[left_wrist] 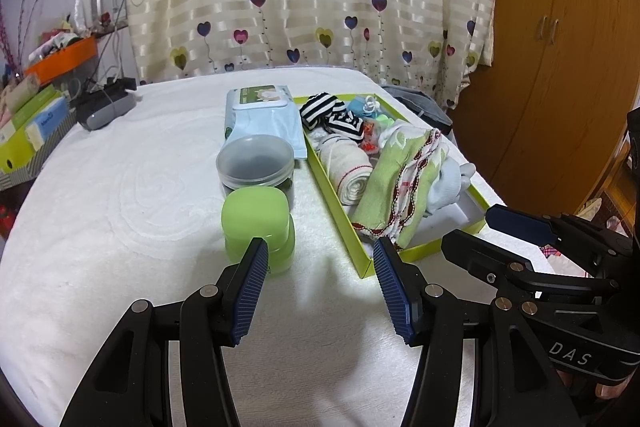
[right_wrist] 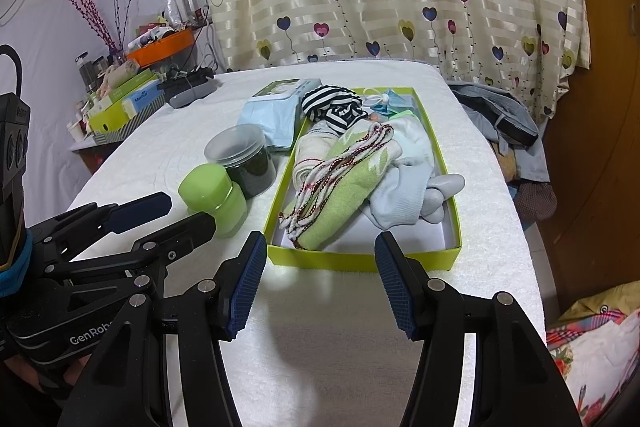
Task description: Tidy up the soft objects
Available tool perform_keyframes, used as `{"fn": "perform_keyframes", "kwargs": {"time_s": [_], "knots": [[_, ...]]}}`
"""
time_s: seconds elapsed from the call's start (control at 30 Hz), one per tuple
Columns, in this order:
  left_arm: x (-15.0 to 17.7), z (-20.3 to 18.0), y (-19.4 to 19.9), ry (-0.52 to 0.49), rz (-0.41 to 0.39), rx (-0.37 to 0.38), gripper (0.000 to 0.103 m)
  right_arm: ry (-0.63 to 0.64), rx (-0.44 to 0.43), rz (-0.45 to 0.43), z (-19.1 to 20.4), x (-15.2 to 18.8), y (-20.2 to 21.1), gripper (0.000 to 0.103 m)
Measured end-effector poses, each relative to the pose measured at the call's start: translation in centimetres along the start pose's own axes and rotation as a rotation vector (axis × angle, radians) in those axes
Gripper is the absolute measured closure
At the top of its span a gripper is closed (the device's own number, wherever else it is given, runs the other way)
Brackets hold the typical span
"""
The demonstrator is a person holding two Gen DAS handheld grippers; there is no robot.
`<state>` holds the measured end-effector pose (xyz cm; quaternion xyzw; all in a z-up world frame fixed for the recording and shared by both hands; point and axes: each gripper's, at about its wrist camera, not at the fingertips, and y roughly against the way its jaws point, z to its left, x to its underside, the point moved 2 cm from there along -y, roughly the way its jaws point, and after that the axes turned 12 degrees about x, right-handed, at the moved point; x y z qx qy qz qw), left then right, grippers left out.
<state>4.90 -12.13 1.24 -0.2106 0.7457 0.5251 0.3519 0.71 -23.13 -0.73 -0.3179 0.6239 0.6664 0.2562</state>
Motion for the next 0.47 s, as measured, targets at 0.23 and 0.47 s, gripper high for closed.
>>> {"fn": "perform_keyframes", "kwargs": {"time_s": [0.23, 0.47], "knots": [[0.07, 0.07, -0.03, 0.001, 0.001, -0.001, 0.049, -0.001, -0.001, 0.001, -0.03, -0.03, 0.00, 0.046], [0.07, 0.09, -0.06, 0.001, 0.003, 0.001, 0.049, -0.001, -0.001, 0.001, 0.02, 0.03, -0.01, 0.046]]}}
